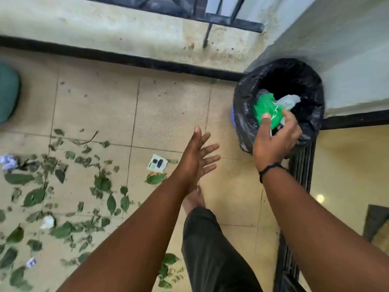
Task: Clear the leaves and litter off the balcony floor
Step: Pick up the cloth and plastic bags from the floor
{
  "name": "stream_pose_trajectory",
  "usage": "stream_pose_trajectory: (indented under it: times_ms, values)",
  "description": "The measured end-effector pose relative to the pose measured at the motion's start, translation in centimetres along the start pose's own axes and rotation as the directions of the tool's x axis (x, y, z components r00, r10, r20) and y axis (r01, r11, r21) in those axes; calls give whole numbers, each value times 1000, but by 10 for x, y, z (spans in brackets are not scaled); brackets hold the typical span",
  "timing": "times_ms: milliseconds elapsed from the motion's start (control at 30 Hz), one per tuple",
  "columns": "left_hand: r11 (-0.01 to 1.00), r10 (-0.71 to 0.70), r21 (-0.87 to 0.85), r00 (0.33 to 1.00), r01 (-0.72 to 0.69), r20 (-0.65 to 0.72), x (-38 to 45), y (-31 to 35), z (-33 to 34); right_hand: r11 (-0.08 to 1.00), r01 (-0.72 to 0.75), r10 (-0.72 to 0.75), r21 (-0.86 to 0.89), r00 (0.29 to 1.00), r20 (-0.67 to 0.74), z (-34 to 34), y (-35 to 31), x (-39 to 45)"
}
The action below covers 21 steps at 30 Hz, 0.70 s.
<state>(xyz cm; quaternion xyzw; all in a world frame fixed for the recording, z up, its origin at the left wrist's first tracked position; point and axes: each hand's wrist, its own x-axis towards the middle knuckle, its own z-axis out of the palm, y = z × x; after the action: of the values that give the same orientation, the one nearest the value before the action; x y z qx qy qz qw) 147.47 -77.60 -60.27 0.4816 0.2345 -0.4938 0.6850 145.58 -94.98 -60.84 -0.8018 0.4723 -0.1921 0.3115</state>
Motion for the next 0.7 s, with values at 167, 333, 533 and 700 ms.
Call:
stream_pose_trajectory:
  times_ms: [167, 333, 533, 700]
  values:
    - [973, -52, 199, 954, 115, -294, -60, -64, -75, 928, 276, -133, -251, 874, 468, 17, -11, -41]
    - [868, -51, 416, 882, 271, -468, -115, -144, -143, 757, 605, -176, -245, 551, 816, 25, -9, -132]
    - [818, -92, 434, 830, 378, -549, -192, -220, -185, 447, 875, 75, -184, 169, 983, 14, 18, -253]
    - [747, -82, 491, 795, 448, -601, -254, -268, -210, 216, 943, 106, 254, -281, 954, -22, 13, -337]
